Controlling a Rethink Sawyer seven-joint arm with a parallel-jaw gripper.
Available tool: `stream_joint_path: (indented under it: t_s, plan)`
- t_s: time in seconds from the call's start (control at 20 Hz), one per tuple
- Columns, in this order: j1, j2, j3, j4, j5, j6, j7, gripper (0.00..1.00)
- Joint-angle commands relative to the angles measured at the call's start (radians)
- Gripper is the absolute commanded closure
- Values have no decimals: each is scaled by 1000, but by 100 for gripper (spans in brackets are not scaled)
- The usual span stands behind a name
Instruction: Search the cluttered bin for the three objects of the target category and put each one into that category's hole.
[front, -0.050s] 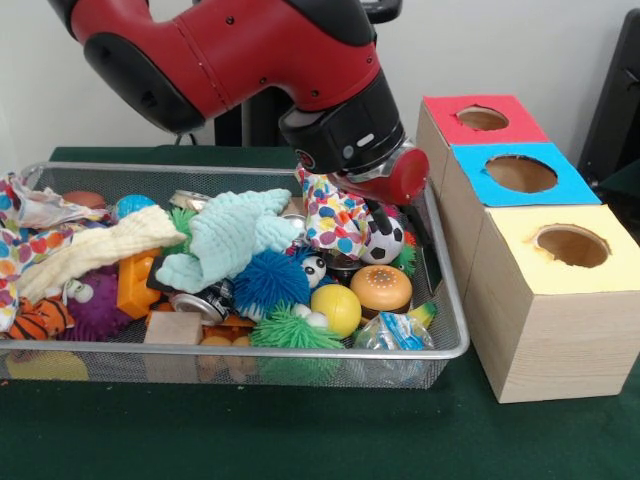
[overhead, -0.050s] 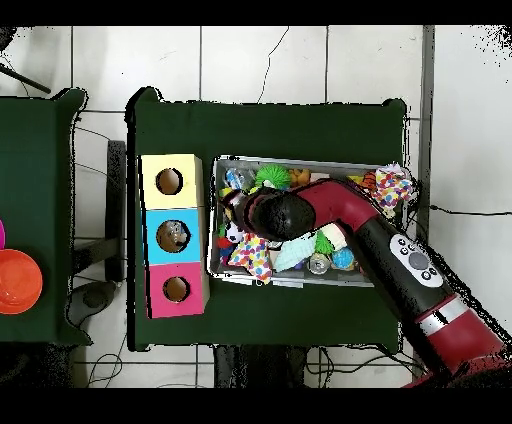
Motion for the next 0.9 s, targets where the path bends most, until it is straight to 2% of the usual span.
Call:
stream_joint_path:
  t_s: [0.05,0.2,0.5,0.9]
  plan:
    - [-38,-12,-35,-95,-18,150,-289,0]
    - [-43,-12,-32,-100,-20,161,-302,0]
    - [-23,0,-40,-107,-40,139,-267,0]
    - [-7,106,-63,-166,-64,83,-277,0]
